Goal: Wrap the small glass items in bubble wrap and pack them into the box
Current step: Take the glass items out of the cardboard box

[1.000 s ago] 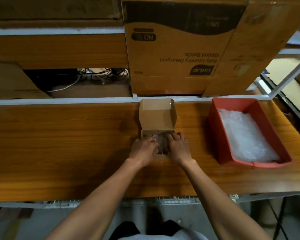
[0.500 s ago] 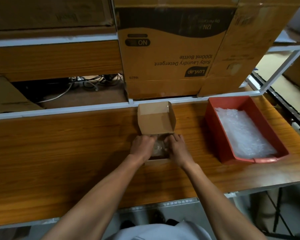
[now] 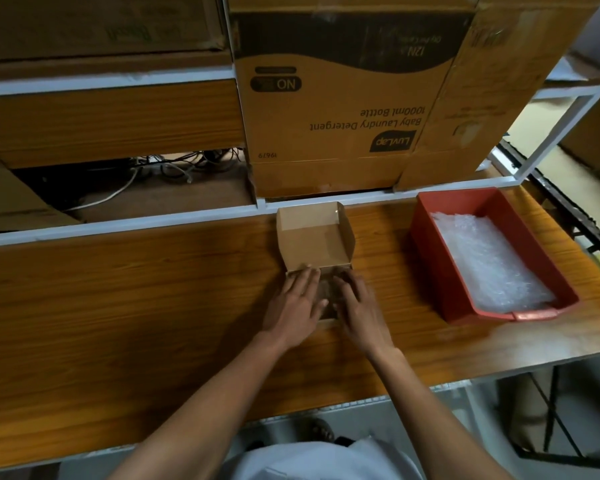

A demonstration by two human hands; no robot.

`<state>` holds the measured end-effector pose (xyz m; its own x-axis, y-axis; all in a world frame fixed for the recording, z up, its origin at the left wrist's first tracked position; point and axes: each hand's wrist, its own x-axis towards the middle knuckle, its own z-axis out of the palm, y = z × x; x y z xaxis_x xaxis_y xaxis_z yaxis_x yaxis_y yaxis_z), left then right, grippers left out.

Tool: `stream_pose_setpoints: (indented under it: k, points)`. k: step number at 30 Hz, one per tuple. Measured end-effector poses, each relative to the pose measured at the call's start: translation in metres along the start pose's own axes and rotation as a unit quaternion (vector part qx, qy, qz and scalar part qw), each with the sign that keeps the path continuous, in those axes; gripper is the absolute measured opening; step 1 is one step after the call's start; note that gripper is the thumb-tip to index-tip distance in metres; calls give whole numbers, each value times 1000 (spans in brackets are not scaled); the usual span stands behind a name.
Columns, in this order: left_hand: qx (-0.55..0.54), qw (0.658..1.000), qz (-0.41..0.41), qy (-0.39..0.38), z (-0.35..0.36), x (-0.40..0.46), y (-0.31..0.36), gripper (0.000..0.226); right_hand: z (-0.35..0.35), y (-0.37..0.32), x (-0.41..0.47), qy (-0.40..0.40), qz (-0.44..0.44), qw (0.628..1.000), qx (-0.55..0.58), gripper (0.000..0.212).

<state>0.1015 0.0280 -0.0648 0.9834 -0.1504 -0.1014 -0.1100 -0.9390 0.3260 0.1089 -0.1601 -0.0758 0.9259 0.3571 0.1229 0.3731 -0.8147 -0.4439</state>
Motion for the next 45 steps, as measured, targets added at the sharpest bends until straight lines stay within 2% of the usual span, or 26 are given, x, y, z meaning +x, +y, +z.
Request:
stream_pose_setpoints:
  k: [4,11,18,23,28,31,33,36,39,45]
  points:
    - [40,998,37,14,25,-3,-5,76,7,-4,6,-48,7,998,-35,94]
    - [15,999,41,17,31,-1,-2,76,12,-8,15,-77,35,995,-45,93]
    - [26,997,59,39,21,0,1,75,13,-12,19,-45,19,998,-43,108]
    - [11,994,70,87,-7,0,-8,77,-4,-35,38,14,-5,999,-52,89]
    - [22,987,89,131,-48,-6,-50,70,-2,-85,57,74,-14,995,-66,77]
    - [38,983,88,159,-70,-20,-88,65,14,-121,64,68,-23,997,-38,84]
    - [34,987,71,139,-76,-32,-119,64,32,-143,67,60,-27,998,-22,86]
    - [43,991,50,119,-71,-52,-170,64,64,-174,68,60,-54,997,-20,76]
    - [78,988,39,125,-60,-70,-218,63,98,-201,72,37,-75,996,-38,77]
    - [44,996,-6,78,-45,-90,-271,62,152,-237,76,-57,-47,997,-33,86]
